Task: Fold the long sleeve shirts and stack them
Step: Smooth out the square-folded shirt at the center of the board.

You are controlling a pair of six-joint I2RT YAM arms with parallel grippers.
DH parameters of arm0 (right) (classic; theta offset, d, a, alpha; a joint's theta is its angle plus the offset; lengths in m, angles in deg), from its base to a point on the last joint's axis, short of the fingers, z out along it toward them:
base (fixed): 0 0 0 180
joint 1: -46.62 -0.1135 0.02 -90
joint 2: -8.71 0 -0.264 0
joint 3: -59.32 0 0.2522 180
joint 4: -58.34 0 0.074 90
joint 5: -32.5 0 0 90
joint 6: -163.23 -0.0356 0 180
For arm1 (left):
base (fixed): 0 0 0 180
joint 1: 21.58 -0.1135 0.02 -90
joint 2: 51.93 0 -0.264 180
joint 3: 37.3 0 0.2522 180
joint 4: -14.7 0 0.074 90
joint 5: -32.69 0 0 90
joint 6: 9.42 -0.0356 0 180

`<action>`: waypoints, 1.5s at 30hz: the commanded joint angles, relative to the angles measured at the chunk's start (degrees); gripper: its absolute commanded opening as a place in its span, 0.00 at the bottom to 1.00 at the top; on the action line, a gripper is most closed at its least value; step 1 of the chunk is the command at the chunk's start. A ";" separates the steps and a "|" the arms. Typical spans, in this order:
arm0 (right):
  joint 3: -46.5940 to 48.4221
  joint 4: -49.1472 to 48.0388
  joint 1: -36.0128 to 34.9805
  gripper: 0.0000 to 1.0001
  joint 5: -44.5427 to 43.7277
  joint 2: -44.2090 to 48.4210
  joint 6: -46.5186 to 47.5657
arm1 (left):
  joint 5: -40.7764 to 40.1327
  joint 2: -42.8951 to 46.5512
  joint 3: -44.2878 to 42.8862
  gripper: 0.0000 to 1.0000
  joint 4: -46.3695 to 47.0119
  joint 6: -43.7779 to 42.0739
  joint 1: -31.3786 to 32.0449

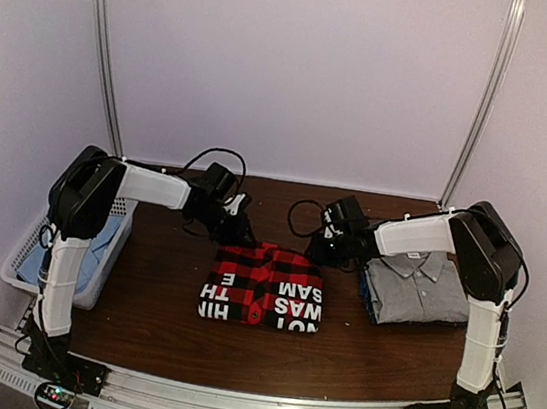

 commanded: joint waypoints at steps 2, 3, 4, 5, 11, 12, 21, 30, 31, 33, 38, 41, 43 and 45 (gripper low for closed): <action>1.34 4.11 0.05 0.35 -2.50 2.72 1.66 | -4.52 2.60 -1.29 0.26 -4.00 -2.80 -2.14; 1.55 4.61 0.05 0.35 -3.02 3.45 1.94 | -5.05 2.98 -1.04 0.26 -4.05 -2.94 -2.15; 1.58 4.99 0.05 0.35 -3.50 4.27 2.15 | -5.59 3.36 -0.74 0.26 -4.04 -3.04 -2.21; 1.67 5.35 0.05 0.35 -4.10 4.97 2.38 | -5.88 3.44 -0.47 0.26 -4.05 -3.13 -2.35; 1.67 8.20 -1.08 0.36 -6.60 8.55 3.60 | -6.08 3.17 1.22 0.26 -3.66 -3.49 -3.50; 1.34 8.25 -1.49 0.36 -6.56 9.06 3.60 | -5.84 2.84 1.31 0.26 -3.41 -3.48 -3.62; -1.87 5.56 -6.49 0.37 -3.44 11.12 1.45 | -4.58 -0.06 -1.31 0.26 -3.63 -3.93 -3.91; -11.19 1.01 -7.16 0.36 -2.75 10.99 -0.90 | -11.06 3.32 -9.23 0.27 -12.02 -7.33 -3.91; -11.87 0.64 -7.08 0.36 -2.86 10.99 -1.07 | -11.11 4.38 -9.15 0.27 -12.25 -7.36 -3.91; -12.52 0.11 -7.07 0.36 -2.68 10.77 -1.23 | -9.97 6.65 -8.05 0.27 -12.47 -7.05 -3.83; -12.15 0.83 -7.06 0.36 -3.80 11.29 -1.17 | -5.71 14.00 0.95 0.27 -11.09 -5.12 -2.62; -11.42 2.78 -7.38 0.37 -5.08 12.59 -0.59 | -2.27 19.86 9.99 0.27 -7.47 -3.24 -2.51; -11.21 3.82 -7.91 0.37 -5.82 13.88 -0.21 | -1.42 23.66 15.78 0.29 -5.61 -2.31 -2.59; -11.61 4.57 -8.69 0.37 -6.36 15.38 -0.11 | -0.45 27.19 21.25 0.32 -3.27 -1.25 -2.59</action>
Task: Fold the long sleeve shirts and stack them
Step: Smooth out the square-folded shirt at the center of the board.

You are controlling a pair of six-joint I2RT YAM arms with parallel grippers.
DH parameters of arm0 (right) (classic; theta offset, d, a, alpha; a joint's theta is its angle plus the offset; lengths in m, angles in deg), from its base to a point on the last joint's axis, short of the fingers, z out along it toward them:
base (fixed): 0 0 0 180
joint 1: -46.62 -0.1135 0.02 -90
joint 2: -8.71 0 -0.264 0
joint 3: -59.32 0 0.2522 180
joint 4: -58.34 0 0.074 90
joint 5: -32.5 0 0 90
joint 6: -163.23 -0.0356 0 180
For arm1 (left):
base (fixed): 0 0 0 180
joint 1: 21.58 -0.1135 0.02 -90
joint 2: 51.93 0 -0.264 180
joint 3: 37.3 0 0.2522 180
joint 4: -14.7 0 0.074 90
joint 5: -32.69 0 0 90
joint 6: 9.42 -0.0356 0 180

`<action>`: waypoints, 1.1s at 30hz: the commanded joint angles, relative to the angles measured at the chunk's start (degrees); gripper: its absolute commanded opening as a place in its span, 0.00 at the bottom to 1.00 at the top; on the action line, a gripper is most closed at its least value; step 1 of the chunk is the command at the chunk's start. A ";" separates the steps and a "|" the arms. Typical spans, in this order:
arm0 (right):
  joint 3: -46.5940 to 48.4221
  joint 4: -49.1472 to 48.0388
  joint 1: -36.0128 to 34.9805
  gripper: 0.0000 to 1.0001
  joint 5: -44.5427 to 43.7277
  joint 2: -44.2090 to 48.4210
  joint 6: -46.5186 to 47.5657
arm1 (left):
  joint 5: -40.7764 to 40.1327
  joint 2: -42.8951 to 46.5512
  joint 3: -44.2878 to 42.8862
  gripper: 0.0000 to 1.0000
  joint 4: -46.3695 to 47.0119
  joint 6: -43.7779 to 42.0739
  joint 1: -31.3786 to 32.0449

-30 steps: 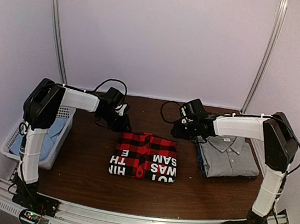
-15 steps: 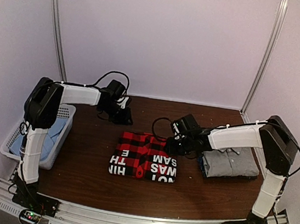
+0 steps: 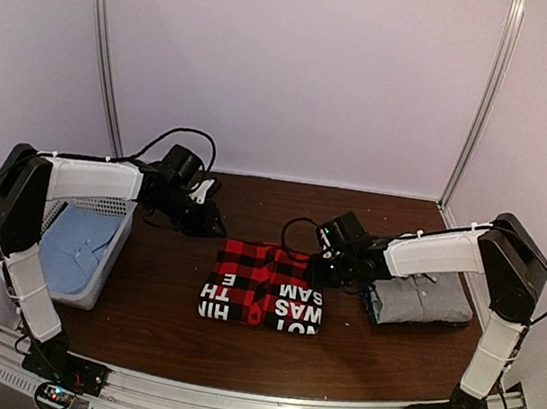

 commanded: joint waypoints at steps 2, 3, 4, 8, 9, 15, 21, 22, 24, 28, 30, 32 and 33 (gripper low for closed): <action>-0.51 3.34 -2.22 0.37 -3.51 5.90 0.39 | 5.09 8.12 13.02 0.35 6.89 3.46 0.12; -0.85 3.92 -2.74 0.37 -3.94 6.53 0.35 | 5.25 9.19 14.84 0.36 7.26 3.63 0.14; -1.13 4.64 -3.34 0.38 -4.39 7.29 0.20 | 5.13 10.19 16.19 0.36 7.36 3.72 0.14; -3.02 6.06 -6.09 0.38 -5.07 10.05 -0.90 | 6.06 11.47 20.91 0.37 8.68 4.01 0.10; -3.49 6.26 -6.75 0.38 -4.95 10.54 -1.33 | 6.09 11.50 21.73 0.38 9.07 4.04 0.14; -7.64 5.18 -10.03 0.38 -4.39 11.06 -4.12 | 8.20 10.45 24.70 0.39 12.04 4.98 0.14; -12.97 1.76 -10.86 0.37 -2.70 11.31 -7.01 | 9.30 8.44 25.06 0.40 13.69 5.36 0.14; -13.41 1.54 -10.97 0.37 -2.67 11.70 -7.22 | 9.31 8.00 25.05 0.40 13.83 5.31 0.14; -13.98 1.38 -11.13 0.38 -2.77 12.71 -7.54 | 9.47 6.65 24.86 0.40 13.94 5.27 0.14; -14.22 1.50 -11.18 0.37 -3.45 14.63 -7.91 | 9.28 4.26 24.68 0.40 14.54 5.36 0.59; -14.31 1.49 -11.18 0.37 -3.81 15.54 -7.92 | 8.06 3.35 24.44 0.40 14.52 5.35 1.19; -14.40 1.63 -11.15 0.38 -4.29 16.21 -7.92 | 7.16 2.44 24.14 0.41 14.50 5.68 1.81; -14.40 1.75 -11.17 0.38 -4.55 16.55 -7.87 | 6.76 1.98 24.02 0.41 14.38 5.93 2.08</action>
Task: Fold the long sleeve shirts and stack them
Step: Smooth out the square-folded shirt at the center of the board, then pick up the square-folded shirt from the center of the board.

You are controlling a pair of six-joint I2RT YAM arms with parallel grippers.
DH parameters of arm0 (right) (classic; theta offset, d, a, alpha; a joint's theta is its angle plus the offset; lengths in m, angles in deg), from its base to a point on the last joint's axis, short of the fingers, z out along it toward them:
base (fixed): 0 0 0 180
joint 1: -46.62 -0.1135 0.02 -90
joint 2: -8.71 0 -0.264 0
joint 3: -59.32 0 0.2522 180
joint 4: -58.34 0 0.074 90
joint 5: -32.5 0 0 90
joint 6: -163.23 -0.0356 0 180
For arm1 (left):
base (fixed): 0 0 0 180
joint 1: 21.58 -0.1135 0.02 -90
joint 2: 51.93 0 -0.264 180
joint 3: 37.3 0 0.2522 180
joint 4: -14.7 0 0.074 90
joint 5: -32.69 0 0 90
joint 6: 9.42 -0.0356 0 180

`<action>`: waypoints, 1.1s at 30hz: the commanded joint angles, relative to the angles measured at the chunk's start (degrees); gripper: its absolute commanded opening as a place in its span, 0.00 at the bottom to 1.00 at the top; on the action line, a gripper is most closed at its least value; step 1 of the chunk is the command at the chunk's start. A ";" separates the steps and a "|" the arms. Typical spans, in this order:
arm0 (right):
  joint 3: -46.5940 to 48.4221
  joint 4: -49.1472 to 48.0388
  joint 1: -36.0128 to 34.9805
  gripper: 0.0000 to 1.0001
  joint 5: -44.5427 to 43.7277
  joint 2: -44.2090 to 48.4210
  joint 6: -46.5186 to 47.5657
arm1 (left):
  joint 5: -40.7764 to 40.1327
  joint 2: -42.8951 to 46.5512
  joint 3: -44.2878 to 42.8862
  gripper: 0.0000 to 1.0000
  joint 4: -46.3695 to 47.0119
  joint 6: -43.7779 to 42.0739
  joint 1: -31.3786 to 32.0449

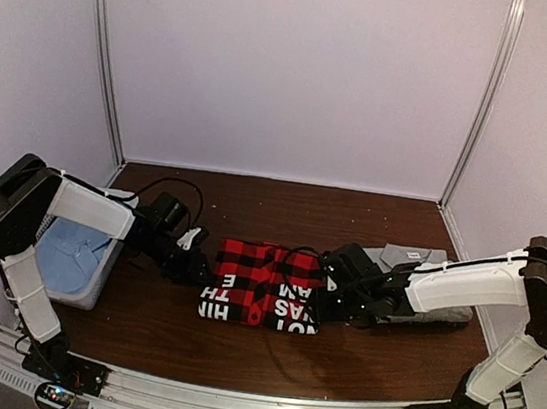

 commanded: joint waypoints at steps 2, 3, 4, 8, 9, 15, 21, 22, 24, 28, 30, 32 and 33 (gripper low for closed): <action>-0.44 -0.43 -0.43 0.38 -2.42 3.29 -0.83 | -2.89 -2.76 -0.87 0.42 1.25 0.92 2.11; -0.49 -0.36 -0.38 0.38 -2.55 3.89 -0.97 | -3.50 -3.14 -1.08 0.42 1.06 1.05 2.53; -0.50 -0.36 -0.36 0.39 -4.10 4.60 -1.11 | -4.45 -3.42 -1.29 0.42 0.69 1.14 3.02; -0.50 -0.12 -0.36 0.42 -8.01 8.26 -1.18 | -7.64 -4.71 -2.19 0.40 -0.44 2.10 4.88; -0.50 -0.11 -0.29 0.42 -8.86 8.82 -1.24 | -7.67 -4.92 -2.10 0.39 -0.18 2.36 4.99; -0.59 -0.14 -0.02 0.44 -10.69 11.21 -1.25 | -7.16 -6.01 -1.98 0.29 3.09 5.13 5.64; -0.59 -0.37 0.15 0.44 -10.52 10.48 -1.24 | -4.43 -6.46 -0.93 0.15 7.80 8.48 5.73; -0.59 -0.49 0.17 0.44 -10.47 10.28 -1.32 | -3.95 -6.47 -0.69 0.11 8.62 8.98 5.73; -0.66 -0.77 0.17 0.44 -10.16 9.97 -1.34 | -3.43 -6.14 -0.46 0.00 9.53 9.73 5.73; -0.49 -0.96 0.22 0.44 -9.87 9.26 -1.51 | -7.00 -2.69 -1.22 0.00 5.95 7.95 5.73; -0.34 -1.06 0.17 0.44 -9.61 9.00 -1.51 | -10.41 -0.70 -2.62 0.00 1.05 5.13 5.72; 0.18 -1.04 0.17 0.44 -9.31 8.49 -1.47 | -12.91 0.93 -3.92 0.00 -3.44 2.30 5.64; 0.57 -0.92 0.17 0.44 -9.11 7.99 -1.43 | -13.75 1.74 -4.27 0.00 -5.26 0.68 5.60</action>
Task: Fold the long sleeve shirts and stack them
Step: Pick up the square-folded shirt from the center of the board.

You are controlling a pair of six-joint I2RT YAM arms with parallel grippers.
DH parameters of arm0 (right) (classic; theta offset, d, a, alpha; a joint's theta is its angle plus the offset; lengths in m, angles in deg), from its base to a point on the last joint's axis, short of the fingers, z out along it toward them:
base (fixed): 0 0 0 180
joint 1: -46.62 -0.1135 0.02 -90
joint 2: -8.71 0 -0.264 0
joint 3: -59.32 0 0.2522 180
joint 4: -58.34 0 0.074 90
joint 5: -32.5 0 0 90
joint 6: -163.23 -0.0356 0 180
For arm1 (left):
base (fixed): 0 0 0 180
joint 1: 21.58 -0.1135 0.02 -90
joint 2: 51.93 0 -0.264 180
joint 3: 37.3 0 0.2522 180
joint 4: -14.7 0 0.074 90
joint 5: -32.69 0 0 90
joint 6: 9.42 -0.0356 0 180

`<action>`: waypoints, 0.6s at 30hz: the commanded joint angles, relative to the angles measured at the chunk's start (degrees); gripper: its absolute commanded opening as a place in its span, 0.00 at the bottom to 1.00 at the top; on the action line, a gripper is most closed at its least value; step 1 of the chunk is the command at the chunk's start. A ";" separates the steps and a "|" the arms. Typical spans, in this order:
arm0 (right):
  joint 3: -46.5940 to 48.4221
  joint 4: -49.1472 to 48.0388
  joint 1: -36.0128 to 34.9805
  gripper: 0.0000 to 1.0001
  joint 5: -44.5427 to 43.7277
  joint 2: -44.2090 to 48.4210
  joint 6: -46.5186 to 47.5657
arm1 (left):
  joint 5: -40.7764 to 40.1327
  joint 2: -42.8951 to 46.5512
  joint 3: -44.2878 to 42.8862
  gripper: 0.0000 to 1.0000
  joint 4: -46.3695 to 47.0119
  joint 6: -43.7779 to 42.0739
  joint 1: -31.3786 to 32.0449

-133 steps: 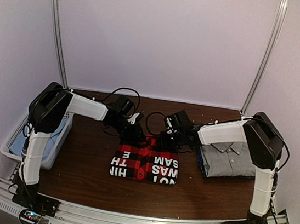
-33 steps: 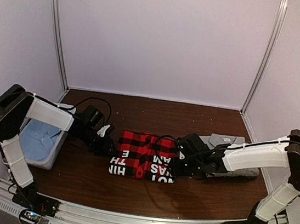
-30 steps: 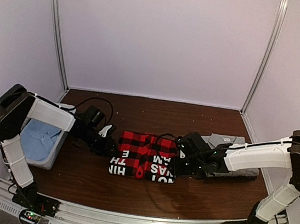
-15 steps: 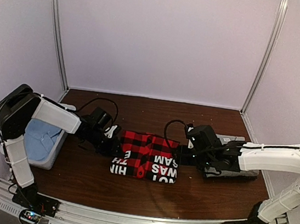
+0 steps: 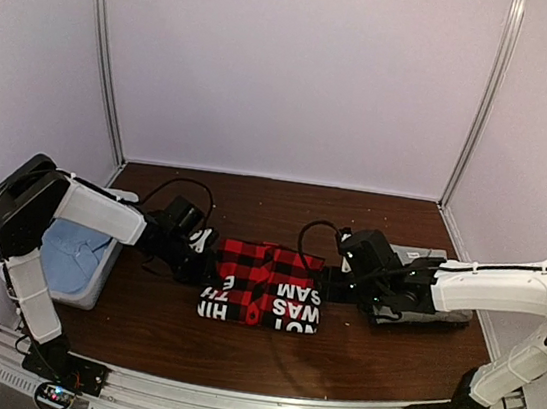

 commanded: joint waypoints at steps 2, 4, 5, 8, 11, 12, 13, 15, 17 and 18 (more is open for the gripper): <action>1.78 -0.62 0.17 0.44 0.55 -2.77 -0.17 | -9.10 6.12 -2.61 0.00 -13.66 -8.05 -0.35; 2.45 -1.46 0.02 0.44 1.63 -3.99 -0.24 | -10.38 8.41 -2.46 0.00 -16.17 -9.84 -1.24; 2.73 -2.15 -0.11 0.43 2.32 -4.65 -0.31 | -10.48 9.40 -2.44 0.00 -17.33 -10.83 -1.90; 4.64 -3.68 -0.66 0.43 4.09 -7.38 -0.26 | -10.20 12.33 -2.80 0.00 -20.58 -14.32 -4.28; 8.44 -3.89 -1.62 0.42 4.81 -10.90 0.48 | -8.97 13.58 -3.92 0.00 -23.81 -17.83 -6.68; 9.80 -3.90 -1.83 0.42 5.16 -12.20 0.79 | -8.72 14.00 -4.05 0.00 -24.39 -18.54 -7.16; 11.48 -3.91 -2.01 0.41 5.41 -13.45 1.04 | -8.26 14.43 -4.17 0.00 -24.73 -19.15 -7.66; 13.97 -4.27 -2.37 0.41 5.94 -15.81 1.41 | -7.62 15.19 -4.84 0.00 -25.83 -20.07 -8.51; 16.31 -4.84 -2.60 0.41 5.94 -18.08 1.59 | -7.77 15.68 -5.87 0.00 -27.03 -21.14 -9.05; 17.33 -5.09 -2.59 0.40 6.59 -19.39 1.68 | -7.76 15.76 -6.32 0.00 -27.47 -21.49 -9.32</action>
